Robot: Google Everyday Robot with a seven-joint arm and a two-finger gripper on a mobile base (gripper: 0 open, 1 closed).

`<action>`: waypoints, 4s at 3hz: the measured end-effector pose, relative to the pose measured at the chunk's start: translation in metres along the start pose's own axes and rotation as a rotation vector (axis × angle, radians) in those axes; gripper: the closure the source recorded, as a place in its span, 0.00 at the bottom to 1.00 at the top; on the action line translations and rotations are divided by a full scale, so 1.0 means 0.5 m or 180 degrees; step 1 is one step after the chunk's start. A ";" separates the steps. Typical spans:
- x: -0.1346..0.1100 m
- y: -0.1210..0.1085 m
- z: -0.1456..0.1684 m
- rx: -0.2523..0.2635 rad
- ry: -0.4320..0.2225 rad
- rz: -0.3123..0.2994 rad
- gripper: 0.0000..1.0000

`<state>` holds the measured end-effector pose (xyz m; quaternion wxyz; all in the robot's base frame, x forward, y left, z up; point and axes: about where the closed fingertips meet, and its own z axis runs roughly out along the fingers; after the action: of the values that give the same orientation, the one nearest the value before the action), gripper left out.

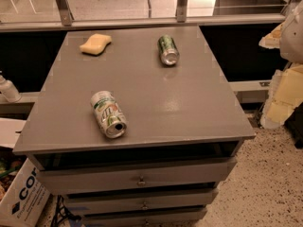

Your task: Move green can near 7up can

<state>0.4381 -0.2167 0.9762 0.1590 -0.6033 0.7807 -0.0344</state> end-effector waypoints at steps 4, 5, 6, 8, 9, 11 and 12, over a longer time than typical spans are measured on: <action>-0.110 -0.190 0.129 0.0224 0.0161 -0.0903 0.00; -0.137 -0.230 0.160 0.0219 0.0189 -0.1290 0.00; -0.158 -0.267 0.196 0.0170 0.0157 -0.1828 0.00; -0.154 -0.255 0.176 0.0218 0.0241 -0.1636 0.00; -0.202 -0.308 0.206 0.0203 0.0426 -0.2034 0.00; -0.270 -0.402 0.256 0.0195 0.0649 -0.2927 0.00; -0.283 -0.433 0.278 0.0123 0.0564 -0.3383 0.00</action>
Offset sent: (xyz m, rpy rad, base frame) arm 0.0810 0.0167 -0.0181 -0.0721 -0.0492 0.0723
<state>0.7112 -0.1208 0.9268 0.0642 -0.9070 0.3775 -0.1752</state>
